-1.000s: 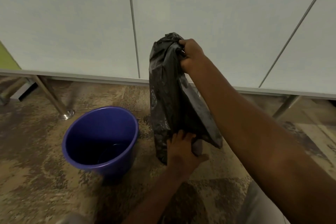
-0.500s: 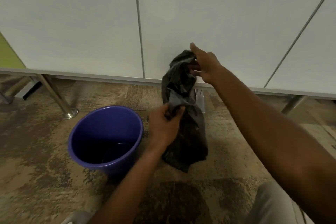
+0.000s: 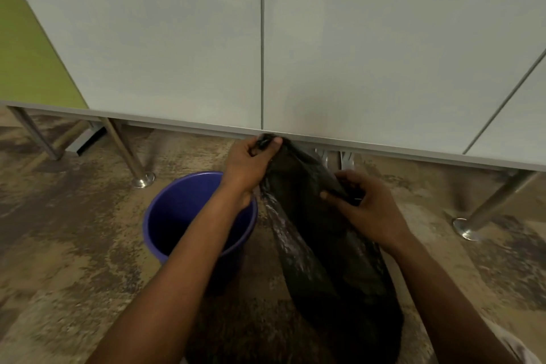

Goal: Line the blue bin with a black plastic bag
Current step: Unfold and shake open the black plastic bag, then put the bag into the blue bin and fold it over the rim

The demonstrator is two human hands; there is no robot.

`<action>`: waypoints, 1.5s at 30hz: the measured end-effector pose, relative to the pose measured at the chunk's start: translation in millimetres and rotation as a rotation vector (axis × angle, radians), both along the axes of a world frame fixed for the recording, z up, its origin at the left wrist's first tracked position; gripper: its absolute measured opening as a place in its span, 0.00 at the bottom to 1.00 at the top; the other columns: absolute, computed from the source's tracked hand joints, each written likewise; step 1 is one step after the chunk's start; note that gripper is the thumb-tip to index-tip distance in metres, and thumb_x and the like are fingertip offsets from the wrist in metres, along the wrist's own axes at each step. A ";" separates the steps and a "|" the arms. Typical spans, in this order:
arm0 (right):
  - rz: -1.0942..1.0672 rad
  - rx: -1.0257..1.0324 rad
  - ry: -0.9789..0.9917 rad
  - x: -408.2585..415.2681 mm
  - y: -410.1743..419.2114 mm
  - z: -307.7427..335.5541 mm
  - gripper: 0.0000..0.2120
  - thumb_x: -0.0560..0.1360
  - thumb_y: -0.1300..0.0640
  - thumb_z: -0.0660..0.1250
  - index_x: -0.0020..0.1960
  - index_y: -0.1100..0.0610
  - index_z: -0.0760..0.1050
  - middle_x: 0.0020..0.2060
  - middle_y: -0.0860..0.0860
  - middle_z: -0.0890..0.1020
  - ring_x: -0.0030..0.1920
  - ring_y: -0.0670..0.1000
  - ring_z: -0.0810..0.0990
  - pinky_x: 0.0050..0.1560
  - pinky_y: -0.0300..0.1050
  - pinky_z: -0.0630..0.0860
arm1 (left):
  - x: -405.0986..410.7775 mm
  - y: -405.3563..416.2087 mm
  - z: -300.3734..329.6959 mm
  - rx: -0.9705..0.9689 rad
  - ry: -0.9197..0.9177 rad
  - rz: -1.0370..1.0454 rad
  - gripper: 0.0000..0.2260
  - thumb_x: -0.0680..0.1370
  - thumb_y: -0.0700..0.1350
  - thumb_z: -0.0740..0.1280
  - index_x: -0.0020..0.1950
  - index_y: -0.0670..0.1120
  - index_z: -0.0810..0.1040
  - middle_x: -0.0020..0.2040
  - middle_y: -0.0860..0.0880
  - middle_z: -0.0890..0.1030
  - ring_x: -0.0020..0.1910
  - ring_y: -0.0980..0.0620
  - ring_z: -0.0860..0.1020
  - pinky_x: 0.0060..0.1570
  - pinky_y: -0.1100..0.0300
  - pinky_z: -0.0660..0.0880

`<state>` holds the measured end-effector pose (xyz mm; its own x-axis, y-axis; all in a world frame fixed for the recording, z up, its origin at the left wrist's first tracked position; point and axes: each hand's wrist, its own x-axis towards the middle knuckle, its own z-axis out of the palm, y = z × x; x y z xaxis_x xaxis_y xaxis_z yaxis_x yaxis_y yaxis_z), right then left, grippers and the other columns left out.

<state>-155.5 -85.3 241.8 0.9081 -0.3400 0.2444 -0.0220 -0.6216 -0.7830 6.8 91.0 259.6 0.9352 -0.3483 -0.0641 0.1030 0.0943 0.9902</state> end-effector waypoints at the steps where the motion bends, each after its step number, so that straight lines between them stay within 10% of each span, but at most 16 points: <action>1: 0.010 0.013 -0.010 3.8 -3.9 2.1 0.12 0.75 0.51 0.77 0.54 0.36 0.82 0.47 0.39 0.88 0.47 0.38 0.86 0.52 0.45 0.84 | 3.7 7.2 -3.7 0.007 0.027 -0.010 0.11 0.78 0.46 0.76 0.56 0.41 0.86 0.49 0.40 0.89 0.53 0.40 0.87 0.49 0.51 0.86; 8: 0.090 0.161 -0.076 37.0 -22.0 15.5 0.18 0.72 0.40 0.74 0.57 0.44 0.73 0.42 0.51 0.89 0.38 0.51 0.88 0.37 0.46 0.80 | 8.8 69.8 -21.5 0.017 0.124 -0.154 0.29 0.69 0.54 0.80 0.68 0.49 0.80 0.64 0.42 0.83 0.59 0.43 0.85 0.55 0.52 0.85; 12: 0.085 0.187 -0.091 63.0 -14.9 17.4 0.11 0.77 0.52 0.72 0.47 0.39 0.71 0.34 0.49 0.84 0.29 0.47 0.76 0.32 0.44 0.70 | -2.7 95.1 -37.8 0.408 -0.038 -0.102 0.48 0.63 0.59 0.82 0.80 0.59 0.64 0.74 0.51 0.71 0.69 0.48 0.76 0.68 0.40 0.76; 18: 0.012 0.216 -0.128 90.0 5.5 15.6 0.20 0.77 0.65 0.72 0.41 0.39 0.81 0.37 0.39 0.86 0.38 0.37 0.83 0.41 0.32 0.77 | -4.6 111.8 -62.5 0.810 -0.139 -0.129 0.27 0.71 0.54 0.81 0.66 0.55 0.74 0.45 0.54 0.84 0.41 0.59 0.83 0.39 0.62 0.76; 23: -0.171 0.375 -0.144 96.7 23.0 12.6 0.09 0.79 0.60 0.72 0.47 0.47 0.87 0.48 0.50 0.89 0.53 0.53 0.87 0.57 0.50 0.83 | 1.7 126.5 -66.4 0.744 -0.193 0.033 0.19 0.71 0.55 0.80 0.50 0.60 0.71 0.38 0.50 0.85 0.30 0.60 0.83 0.33 0.63 0.74; 31: -0.198 0.521 -0.171 93.2 27.8 22.7 0.10 0.78 0.62 0.72 0.48 0.50 0.89 0.47 0.51 0.90 0.52 0.53 0.89 0.51 0.46 0.85 | 4.6 147.9 -62.9 0.547 -0.582 0.067 0.22 0.78 0.33 0.70 0.38 0.60 0.72 0.36 0.58 0.81 0.36 0.62 0.79 0.39 0.72 0.73; 35: -0.203 0.210 -0.195 84.5 34.5 45.7 0.17 0.77 0.62 0.72 0.47 0.39 0.88 0.49 0.44 0.90 0.49 0.47 0.88 0.49 0.43 0.85 | 3.2 156.1 -43.9 0.601 -0.712 0.090 0.16 0.80 0.33 0.68 0.52 0.53 0.87 0.50 0.54 0.83 0.48 0.58 0.80 0.49 0.74 0.73; 40: -0.241 -0.181 -0.309 89.8 68.4 85.7 0.15 0.79 0.59 0.67 0.57 0.44 0.86 0.52 0.39 0.86 0.44 0.40 0.82 0.47 0.29 0.75 | -2.3 153.8 -5.6 0.616 -0.820 0.363 0.14 0.82 0.40 0.64 0.66 0.45 0.82 0.59 0.47 0.77 0.54 0.61 0.70 0.53 0.71 0.68; 45: -0.231 -0.164 -0.415 104.8 109.3 122.1 0.15 0.80 0.60 0.63 0.57 0.50 0.87 0.52 0.41 0.86 0.51 0.46 0.85 0.59 0.49 0.82 | 5.3 169.7 32.4 0.656 -0.900 0.580 0.26 0.79 0.36 0.65 0.78 0.44 0.73 0.68 0.42 0.76 0.54 0.48 0.78 0.51 0.58 0.74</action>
<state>-50.7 24.0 363.9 0.6289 -0.4472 0.6360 0.1189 -0.7531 -0.6471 12.1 260.7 292.0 0.7422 -0.0158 0.6700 -0.5243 -0.6364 0.5658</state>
